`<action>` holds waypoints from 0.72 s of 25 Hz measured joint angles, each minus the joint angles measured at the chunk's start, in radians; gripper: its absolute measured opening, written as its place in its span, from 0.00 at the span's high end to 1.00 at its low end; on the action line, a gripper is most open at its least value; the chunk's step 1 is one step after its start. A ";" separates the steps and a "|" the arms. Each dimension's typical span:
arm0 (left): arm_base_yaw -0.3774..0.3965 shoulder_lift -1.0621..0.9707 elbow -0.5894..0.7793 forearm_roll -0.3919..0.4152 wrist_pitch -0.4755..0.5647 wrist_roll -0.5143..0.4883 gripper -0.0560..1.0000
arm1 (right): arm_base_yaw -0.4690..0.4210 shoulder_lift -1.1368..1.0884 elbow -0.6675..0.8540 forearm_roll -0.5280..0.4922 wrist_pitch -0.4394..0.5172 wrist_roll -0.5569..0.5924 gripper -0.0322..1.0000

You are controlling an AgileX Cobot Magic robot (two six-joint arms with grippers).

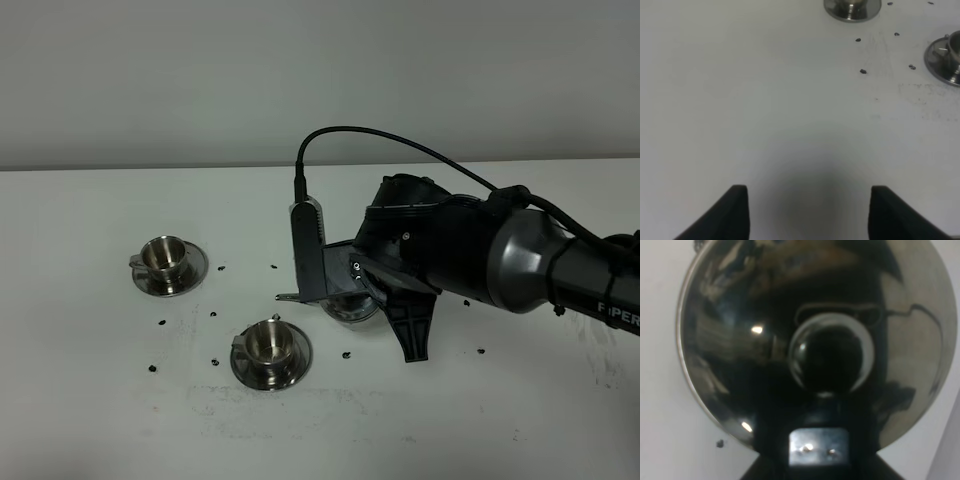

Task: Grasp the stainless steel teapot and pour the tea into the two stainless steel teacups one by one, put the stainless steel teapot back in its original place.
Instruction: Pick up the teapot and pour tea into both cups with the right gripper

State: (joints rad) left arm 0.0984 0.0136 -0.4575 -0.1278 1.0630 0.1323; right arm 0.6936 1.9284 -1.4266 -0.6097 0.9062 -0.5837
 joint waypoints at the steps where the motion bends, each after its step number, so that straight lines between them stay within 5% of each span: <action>1: 0.000 0.000 0.000 0.000 0.000 0.000 0.44 | 0.005 0.000 0.000 -0.011 0.004 0.000 0.80; 18: 0.000 0.000 0.000 0.000 0.000 0.000 0.44 | 0.041 0.051 0.000 -0.121 0.019 -0.001 0.80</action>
State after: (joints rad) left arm 0.0984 0.0136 -0.4575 -0.1278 1.0630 0.1323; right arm 0.7350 1.9792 -1.4266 -0.7303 0.9252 -0.5846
